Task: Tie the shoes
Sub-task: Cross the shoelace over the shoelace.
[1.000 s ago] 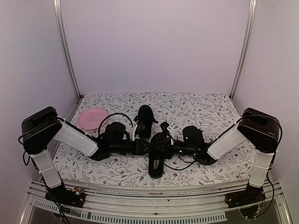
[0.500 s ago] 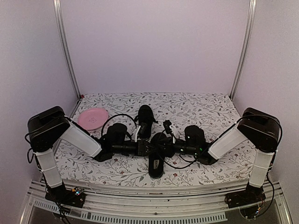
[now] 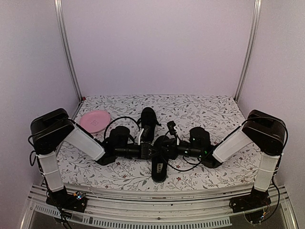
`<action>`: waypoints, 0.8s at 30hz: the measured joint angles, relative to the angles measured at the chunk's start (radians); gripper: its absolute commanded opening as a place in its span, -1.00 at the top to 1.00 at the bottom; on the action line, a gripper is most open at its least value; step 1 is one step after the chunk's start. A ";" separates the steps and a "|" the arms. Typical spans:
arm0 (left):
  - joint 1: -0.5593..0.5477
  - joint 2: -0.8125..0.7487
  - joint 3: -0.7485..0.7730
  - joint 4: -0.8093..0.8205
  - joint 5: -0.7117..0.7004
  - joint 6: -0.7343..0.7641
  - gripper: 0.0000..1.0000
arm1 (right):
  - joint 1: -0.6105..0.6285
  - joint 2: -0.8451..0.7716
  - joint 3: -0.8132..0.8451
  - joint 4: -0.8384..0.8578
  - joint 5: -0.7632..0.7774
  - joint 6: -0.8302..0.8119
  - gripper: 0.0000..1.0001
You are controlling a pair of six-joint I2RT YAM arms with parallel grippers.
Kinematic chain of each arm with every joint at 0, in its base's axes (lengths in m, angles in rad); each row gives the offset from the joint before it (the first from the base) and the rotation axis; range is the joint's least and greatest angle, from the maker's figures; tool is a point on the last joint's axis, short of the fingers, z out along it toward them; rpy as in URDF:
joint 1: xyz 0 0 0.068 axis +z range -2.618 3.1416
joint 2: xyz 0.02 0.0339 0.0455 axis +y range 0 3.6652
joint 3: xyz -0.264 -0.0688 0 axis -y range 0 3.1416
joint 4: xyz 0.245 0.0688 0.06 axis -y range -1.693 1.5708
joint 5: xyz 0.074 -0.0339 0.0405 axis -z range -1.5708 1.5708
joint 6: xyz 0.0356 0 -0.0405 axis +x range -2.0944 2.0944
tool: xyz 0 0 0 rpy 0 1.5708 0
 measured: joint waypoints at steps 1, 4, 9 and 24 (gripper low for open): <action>0.001 0.003 0.001 0.004 0.002 -0.001 0.64 | 0.000 0.000 0.000 0.001 -0.003 0.000 0.96; 0.004 0.011 0.003 0.017 0.006 -0.003 0.61 | 0.000 0.000 0.000 0.004 -0.006 0.000 0.96; 0.007 0.019 0.003 0.037 0.024 -0.008 0.57 | -0.001 0.000 0.000 0.008 -0.006 0.000 0.96; 0.026 0.016 -0.011 0.096 0.050 -0.023 1.00 | -0.006 -0.022 -0.013 0.000 0.013 0.003 0.78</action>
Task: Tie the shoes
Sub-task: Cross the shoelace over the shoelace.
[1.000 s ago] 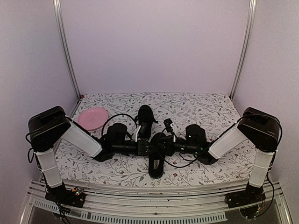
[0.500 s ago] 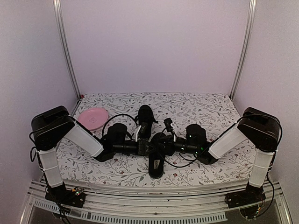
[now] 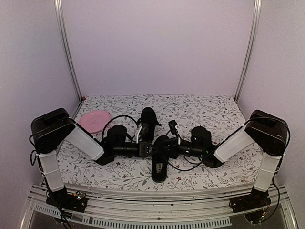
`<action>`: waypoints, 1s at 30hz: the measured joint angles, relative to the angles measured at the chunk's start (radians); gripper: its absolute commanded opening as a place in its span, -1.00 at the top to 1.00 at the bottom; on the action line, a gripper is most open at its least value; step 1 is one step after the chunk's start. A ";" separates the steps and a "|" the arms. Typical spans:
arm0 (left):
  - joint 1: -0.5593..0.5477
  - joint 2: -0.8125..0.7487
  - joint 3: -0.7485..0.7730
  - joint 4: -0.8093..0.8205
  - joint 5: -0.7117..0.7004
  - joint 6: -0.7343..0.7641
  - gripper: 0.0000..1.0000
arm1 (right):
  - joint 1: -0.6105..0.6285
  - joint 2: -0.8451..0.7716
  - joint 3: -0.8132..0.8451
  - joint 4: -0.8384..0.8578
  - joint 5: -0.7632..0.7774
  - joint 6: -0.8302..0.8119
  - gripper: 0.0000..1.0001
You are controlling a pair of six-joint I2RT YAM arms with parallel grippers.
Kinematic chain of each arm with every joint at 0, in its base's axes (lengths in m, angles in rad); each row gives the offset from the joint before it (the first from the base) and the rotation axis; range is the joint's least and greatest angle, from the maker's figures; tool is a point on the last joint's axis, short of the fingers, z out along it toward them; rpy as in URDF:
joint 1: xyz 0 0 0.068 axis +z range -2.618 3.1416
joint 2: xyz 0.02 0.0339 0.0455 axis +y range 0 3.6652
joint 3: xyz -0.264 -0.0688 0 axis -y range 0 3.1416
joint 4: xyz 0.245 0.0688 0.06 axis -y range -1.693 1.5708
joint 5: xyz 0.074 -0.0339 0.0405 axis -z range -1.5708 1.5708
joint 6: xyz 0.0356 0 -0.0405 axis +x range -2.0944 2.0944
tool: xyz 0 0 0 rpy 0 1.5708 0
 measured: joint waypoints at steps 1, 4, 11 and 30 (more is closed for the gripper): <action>0.005 -0.010 -0.008 -0.004 -0.003 0.000 1.00 | 0.001 -0.010 -0.005 -0.006 0.008 -0.004 0.67; 0.019 -0.040 -0.016 -0.032 -0.011 0.006 1.00 | -0.001 -0.041 -0.025 -0.030 0.031 -0.010 0.38; 0.029 -0.115 0.005 -0.235 -0.050 0.088 1.00 | -0.004 -0.112 -0.085 -0.069 0.072 -0.019 0.08; 0.029 -0.187 0.061 -0.524 -0.107 0.246 1.00 | -0.006 -0.105 0.041 -0.296 0.069 0.059 0.05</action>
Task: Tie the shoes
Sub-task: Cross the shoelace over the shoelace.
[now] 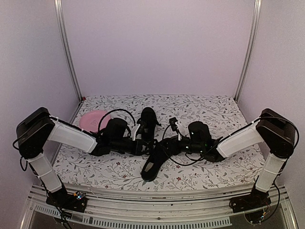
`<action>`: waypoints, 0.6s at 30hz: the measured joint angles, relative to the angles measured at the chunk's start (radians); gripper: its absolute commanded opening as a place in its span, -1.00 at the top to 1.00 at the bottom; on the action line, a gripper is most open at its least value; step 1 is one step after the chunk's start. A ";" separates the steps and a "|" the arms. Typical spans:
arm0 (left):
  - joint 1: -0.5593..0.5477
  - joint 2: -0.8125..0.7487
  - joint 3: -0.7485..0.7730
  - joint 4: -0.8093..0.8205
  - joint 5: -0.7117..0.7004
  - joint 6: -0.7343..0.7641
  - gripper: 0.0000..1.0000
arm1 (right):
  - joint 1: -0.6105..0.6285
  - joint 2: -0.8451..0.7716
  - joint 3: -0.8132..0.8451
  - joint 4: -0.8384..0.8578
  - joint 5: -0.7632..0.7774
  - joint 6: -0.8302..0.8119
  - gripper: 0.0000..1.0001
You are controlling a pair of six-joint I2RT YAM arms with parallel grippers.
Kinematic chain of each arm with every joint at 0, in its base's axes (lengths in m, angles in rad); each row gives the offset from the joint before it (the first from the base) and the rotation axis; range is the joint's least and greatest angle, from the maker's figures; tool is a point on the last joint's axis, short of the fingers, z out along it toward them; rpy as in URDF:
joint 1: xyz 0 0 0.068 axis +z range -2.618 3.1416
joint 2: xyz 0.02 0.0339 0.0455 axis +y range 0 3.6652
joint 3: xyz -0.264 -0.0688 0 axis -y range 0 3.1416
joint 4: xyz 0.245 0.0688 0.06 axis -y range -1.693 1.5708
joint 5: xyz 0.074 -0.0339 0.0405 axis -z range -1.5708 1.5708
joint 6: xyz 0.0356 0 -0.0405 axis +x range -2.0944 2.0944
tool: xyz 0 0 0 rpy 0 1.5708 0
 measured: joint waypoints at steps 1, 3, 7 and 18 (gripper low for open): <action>0.000 0.000 0.000 0.005 0.004 -0.005 1.00 | 0.003 0.005 0.015 -0.020 0.004 0.013 0.06; 0.000 0.000 -0.001 0.012 0.007 -0.013 1.00 | 0.010 0.008 0.036 -0.055 0.024 0.036 0.15; 0.000 0.000 -0.002 0.024 0.016 -0.031 1.00 | 0.027 0.008 0.042 -0.086 0.026 0.059 0.21; 0.001 0.000 -0.015 0.048 0.033 -0.047 1.00 | 0.033 0.045 0.055 -0.042 -0.078 0.100 0.21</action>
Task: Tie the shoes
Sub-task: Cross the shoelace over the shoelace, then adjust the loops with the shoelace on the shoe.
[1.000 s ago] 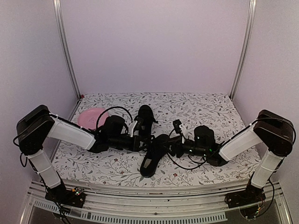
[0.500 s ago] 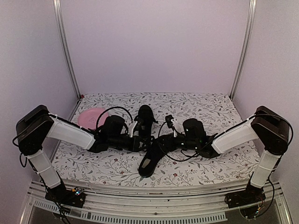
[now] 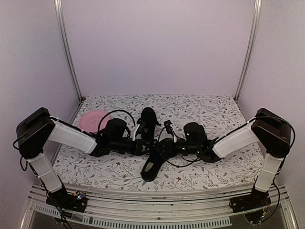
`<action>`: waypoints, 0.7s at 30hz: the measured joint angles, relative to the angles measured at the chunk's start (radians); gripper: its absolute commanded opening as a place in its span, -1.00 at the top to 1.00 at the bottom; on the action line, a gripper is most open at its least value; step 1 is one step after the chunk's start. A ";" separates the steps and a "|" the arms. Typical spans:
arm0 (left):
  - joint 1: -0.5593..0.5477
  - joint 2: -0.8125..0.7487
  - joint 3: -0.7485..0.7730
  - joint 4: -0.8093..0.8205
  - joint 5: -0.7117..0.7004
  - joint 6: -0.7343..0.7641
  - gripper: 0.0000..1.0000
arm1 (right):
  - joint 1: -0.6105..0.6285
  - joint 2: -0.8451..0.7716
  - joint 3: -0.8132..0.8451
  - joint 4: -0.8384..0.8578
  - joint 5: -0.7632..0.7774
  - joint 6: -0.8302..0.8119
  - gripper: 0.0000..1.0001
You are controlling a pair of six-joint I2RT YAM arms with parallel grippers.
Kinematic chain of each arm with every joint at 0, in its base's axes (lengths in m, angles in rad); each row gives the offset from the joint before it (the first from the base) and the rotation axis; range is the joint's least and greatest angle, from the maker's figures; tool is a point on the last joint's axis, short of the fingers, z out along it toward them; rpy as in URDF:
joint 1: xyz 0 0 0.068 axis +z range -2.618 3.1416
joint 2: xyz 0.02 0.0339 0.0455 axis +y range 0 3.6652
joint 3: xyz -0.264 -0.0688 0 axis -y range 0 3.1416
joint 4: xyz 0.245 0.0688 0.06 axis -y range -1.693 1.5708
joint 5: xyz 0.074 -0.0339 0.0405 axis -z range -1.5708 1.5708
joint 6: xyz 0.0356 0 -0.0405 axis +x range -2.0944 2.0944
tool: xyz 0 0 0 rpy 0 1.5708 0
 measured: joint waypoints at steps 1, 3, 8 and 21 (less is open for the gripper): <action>0.000 0.000 0.000 0.001 0.000 -0.001 1.00 | 0.000 0.008 0.010 0.003 -0.005 0.003 0.21; 0.000 0.000 0.000 0.006 0.001 -0.003 1.00 | 0.000 0.020 0.026 0.010 -0.014 0.008 0.22; 0.000 0.000 0.000 0.013 0.002 -0.006 1.00 | 0.000 0.033 0.039 0.024 -0.033 0.010 0.31; 0.000 0.000 -0.001 0.016 0.008 -0.010 1.00 | 0.002 0.037 0.058 0.037 -0.085 -0.022 0.95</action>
